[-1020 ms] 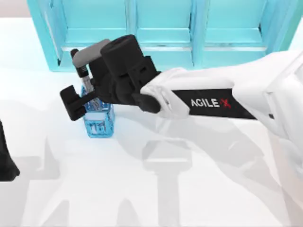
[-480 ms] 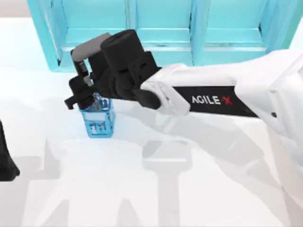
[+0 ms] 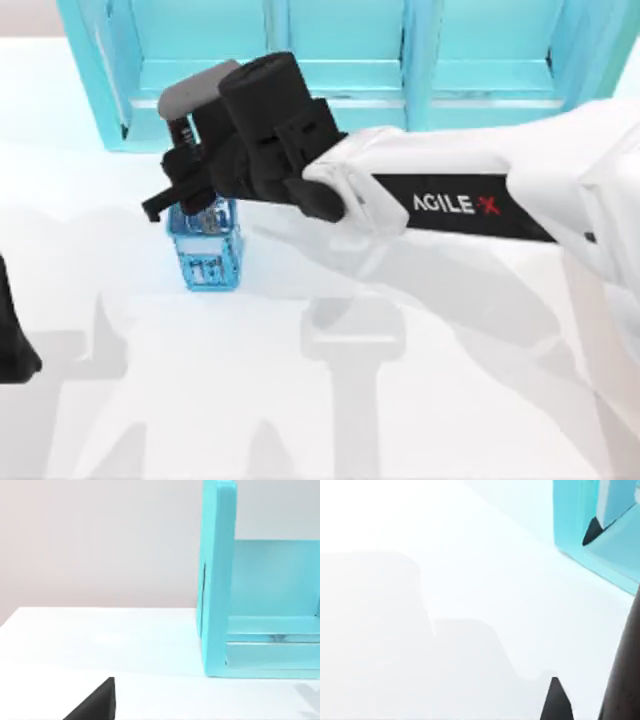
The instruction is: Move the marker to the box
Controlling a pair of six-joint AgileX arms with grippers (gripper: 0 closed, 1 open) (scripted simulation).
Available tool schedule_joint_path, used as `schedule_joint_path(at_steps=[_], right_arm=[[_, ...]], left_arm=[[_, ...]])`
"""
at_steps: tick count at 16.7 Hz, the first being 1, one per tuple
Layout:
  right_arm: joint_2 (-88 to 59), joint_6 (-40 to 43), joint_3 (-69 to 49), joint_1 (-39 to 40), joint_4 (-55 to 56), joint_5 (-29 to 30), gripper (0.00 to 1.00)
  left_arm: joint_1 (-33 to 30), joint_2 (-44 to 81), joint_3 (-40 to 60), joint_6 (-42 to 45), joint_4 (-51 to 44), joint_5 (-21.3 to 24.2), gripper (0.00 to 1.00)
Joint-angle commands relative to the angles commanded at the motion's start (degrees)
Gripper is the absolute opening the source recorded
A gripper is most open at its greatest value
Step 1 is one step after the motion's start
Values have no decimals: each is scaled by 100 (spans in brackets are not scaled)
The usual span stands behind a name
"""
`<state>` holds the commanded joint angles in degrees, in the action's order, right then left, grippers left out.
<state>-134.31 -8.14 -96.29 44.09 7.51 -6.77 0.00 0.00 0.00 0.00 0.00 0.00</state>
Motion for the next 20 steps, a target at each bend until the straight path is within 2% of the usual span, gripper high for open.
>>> schedule_joint_path(at_steps=[11,20], right_arm=[[2643,707,857,-1319,-1903,-1170,0],[2996,952,1074,-1585,-2202,-1425,0]], left_arm=[[0,0,0,0,0,0,100],[0,0,0,0,0,0,100]])
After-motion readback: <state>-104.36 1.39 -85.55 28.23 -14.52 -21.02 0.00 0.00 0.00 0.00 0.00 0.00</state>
